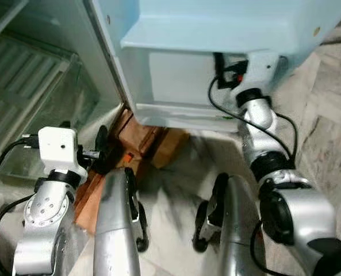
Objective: Restocking fridge
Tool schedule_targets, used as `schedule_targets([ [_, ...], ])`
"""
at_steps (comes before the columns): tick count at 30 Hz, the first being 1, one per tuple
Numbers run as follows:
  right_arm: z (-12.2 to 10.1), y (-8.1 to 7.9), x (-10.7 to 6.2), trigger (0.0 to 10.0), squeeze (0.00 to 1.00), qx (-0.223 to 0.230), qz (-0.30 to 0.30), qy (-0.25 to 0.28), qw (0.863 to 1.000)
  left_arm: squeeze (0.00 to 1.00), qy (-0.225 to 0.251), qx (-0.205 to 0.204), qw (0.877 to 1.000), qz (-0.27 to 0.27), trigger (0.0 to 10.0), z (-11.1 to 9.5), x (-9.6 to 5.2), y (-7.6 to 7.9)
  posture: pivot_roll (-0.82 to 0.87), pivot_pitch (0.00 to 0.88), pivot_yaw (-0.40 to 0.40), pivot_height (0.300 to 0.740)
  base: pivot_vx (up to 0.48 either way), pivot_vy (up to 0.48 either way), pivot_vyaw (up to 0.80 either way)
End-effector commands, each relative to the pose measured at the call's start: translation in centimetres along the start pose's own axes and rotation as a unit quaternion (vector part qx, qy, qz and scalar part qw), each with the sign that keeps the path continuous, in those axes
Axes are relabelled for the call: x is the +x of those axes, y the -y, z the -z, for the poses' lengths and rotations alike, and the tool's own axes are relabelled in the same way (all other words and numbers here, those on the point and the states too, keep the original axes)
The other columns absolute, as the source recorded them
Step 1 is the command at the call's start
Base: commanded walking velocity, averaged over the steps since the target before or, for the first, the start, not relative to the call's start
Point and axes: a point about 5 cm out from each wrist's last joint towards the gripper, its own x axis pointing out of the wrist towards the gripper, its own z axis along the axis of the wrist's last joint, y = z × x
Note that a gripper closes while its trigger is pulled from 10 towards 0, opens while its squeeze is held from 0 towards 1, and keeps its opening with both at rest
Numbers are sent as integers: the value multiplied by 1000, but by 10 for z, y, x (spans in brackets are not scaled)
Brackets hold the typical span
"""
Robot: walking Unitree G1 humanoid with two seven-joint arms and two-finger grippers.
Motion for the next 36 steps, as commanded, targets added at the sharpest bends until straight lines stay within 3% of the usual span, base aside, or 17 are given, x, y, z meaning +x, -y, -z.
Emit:
schedule_targets([
  [1, 7, -9, -6, 10000, 35, 4, -49, -22, 999, 0, -8, 6, 1000, 0, 10000, 7, -1, -2, 187, 147, 20, 530, 0, 0, 0],
  [3, 16, -16, -16, 10000, 0, 7, -85, -51, 995, 0, -7, 3, 1000, 9, 10000, 10, 3, 1, 173, 123, 20, 530, 0, 0, 0],
  [5, 18, -16, -17, 10000, 0, 10, -86, -55, 995, 0, -7, 2, 1000, 11, 10000, 11, 6, 2, 165, 109, 19, 530, 0, 0, 0],
  [11, 27, -18, -43, 10000, 0, 30, -89, -60, 994, 0, -5, 1, 999, 33, 10000, 15, 19, 10, 143, 40, 14, 530, 0, 0, 0],
  [15, 27, -13, -74, 10000, 0, 46, -6, -65, 997, 0, 6, 7, 999, 36, 10000, 14, 29, 11, 127, 4, 21, 530, 0, 0, 0],
  [19, 28, -6, -87, 10000, 0, 42, 49, -78, 995, 0, 14, 10, 999, 36, 10000, 11, 31, 10, 109, 7, 27, 530, 0, 0, 0],
  [22, 21, -11, -102, 10000, 0, 68, 73, -63, 993, 0, 23, 13, 999, 32, 10000, 8, 31, 7, 91, 17, 25, 530, 0, 0, 0],
  [24, 17, -15, -109, 10000, 0, 69, 69, -53, 994, 0, 25, 10, 999, 30, 10000, 8, 32, 7, 89, 14, 11, 535, 0, 0, 0],
  [27, 17, -24, -114, 10000, 0, 29, 47, -53, 997, 0, 33, 0, 999, 20, 10000, 12, 37, 8, 77, 0, 4, 555, 0, 0, 0],
  [32, 19, -20, -118, 10000, 0, 15, 71, -74, 995, 0, 32, -6, 999, 16, 10000, 15, 40, 6, 59, 0, 3, 575, 0, 0, 0],
  [36, 25, -15, -119, 10000, 0, 29, 93, -93, 991, 0, 30, -8, 999, 14, 10000, 21, 43, 2, 66, 0, -12, 600, 0, 0, 0],
])
